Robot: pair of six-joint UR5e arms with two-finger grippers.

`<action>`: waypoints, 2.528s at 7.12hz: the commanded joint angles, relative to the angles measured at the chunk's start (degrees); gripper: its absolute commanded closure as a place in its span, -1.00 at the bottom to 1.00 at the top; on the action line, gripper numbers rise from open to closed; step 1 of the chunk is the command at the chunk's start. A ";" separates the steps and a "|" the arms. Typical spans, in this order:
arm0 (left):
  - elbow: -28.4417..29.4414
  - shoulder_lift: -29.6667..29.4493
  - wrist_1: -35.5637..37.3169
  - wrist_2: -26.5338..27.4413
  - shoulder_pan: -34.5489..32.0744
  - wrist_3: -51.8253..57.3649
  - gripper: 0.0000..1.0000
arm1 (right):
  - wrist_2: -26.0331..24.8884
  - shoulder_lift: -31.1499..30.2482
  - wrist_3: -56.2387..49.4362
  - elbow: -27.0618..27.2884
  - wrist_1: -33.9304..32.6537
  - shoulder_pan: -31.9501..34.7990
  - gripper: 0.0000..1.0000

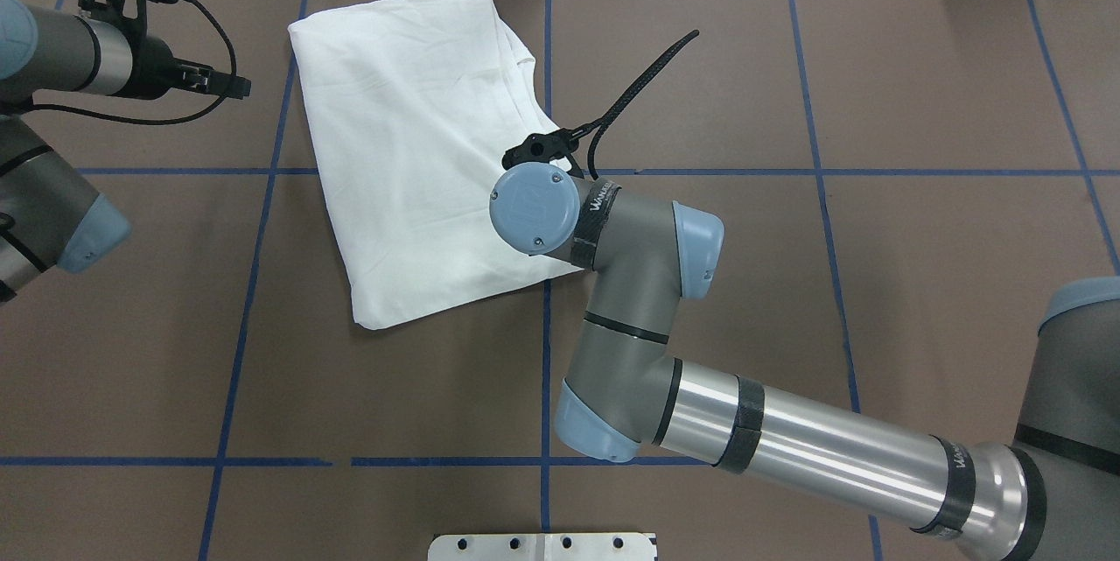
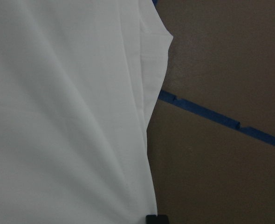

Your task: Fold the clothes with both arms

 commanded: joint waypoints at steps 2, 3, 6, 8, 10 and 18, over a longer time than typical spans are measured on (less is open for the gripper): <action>-1.21 -0.40 0.44 -0.09 0.00 -1.99 -1.00 | 5.87 -1.96 3.87 3.51 10.97 3.34 -1.00; -2.26 -0.14 0.44 0.09 0.09 -3.92 -1.00 | 6.17 -5.72 11.47 5.70 16.60 2.65 -1.00; -2.10 0.04 0.44 0.09 0.18 -3.94 -1.00 | -3.30 -7.61 41.35 6.43 16.66 -4.72 -0.74; -1.92 0.04 0.44 0.17 0.36 -4.03 -1.00 | -3.49 -6.91 52.98 6.34 12.28 -5.70 -0.48; -1.83 0.04 0.44 0.09 0.44 -3.94 -1.00 | -4.63 -6.47 57.23 5.55 12.00 -5.88 -0.44; -1.48 0.13 0.35 0.00 0.53 -3.85 -1.00 | -9.46 -2.24 59.72 0.28 12.00 -7.20 -0.06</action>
